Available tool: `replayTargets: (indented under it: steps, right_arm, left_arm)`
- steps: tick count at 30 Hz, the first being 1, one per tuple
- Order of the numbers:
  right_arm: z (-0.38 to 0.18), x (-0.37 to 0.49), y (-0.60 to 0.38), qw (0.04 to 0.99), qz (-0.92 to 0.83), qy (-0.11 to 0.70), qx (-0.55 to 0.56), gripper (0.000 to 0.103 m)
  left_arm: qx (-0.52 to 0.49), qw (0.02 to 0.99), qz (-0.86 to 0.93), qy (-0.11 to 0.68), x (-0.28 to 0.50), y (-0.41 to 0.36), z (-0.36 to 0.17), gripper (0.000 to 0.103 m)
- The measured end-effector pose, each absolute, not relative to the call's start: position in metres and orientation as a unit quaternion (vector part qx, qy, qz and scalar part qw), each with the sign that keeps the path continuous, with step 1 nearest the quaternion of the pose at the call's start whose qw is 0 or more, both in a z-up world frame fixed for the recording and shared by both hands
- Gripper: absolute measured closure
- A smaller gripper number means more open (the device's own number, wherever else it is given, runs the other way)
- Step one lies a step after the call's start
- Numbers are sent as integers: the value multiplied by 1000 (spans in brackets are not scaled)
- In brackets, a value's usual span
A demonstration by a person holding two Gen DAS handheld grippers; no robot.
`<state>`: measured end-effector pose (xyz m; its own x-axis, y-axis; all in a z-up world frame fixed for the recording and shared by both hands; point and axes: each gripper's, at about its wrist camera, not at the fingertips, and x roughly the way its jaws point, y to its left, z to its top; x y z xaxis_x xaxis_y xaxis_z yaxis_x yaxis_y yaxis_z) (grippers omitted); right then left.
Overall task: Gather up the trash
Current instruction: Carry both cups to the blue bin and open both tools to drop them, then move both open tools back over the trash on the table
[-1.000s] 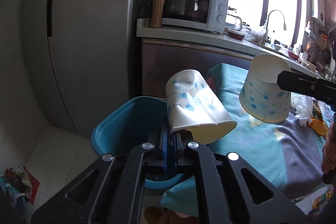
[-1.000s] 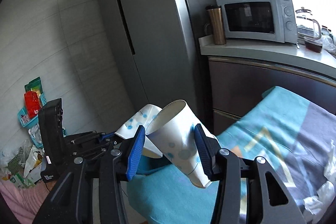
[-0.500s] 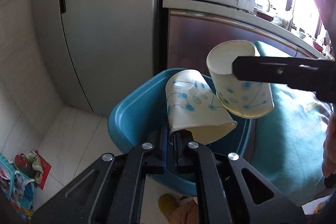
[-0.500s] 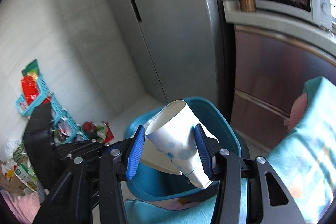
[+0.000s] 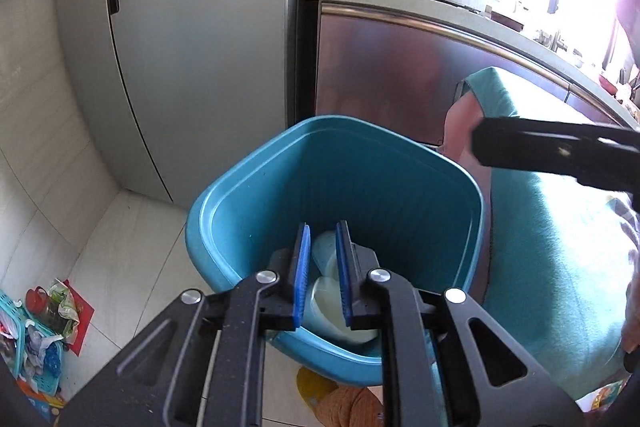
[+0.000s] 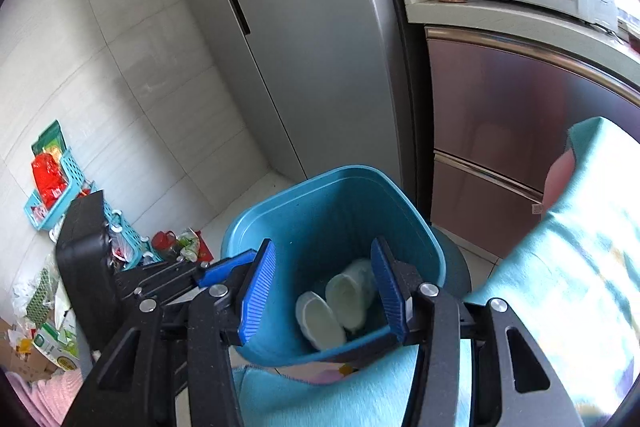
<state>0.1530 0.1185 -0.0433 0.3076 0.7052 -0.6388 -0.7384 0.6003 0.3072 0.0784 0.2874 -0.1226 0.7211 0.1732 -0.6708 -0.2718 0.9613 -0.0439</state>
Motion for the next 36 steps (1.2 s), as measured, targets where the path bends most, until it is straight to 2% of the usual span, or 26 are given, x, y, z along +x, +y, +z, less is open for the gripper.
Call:
replayTargets:
  steps: [8,10,12,17,26,32,36]
  right_arm:
    - [-22,127,64,821,451,349,-5,50]
    - [-15,118,45,830,446,334,-6,49]
    - [-10,109,24,839,438,322,-1,46]
    - [-1,95,-28,863,405,301,23,45]
    - [-12,66,-127,907,298,290,63,44]
    - [-26,56,-193,926,212,299,89,43]
    - [-38,53,-230,932,160,307,111,43]
  left_arm:
    - [-61,937,106,328,68,264,-101,82]
    - [-53,943,91,316,64,252,-92,78]
    - [-48,949,72,302,60,239,-82,70]
    - [-39,961,5,275,57,195,-60,65]
    - [-9,954,-132,268,61,94,-46,59]
    - [22,937,-204,283,67,26,-54,56]
    - [39,926,-234,294,74,-10,-60,51]
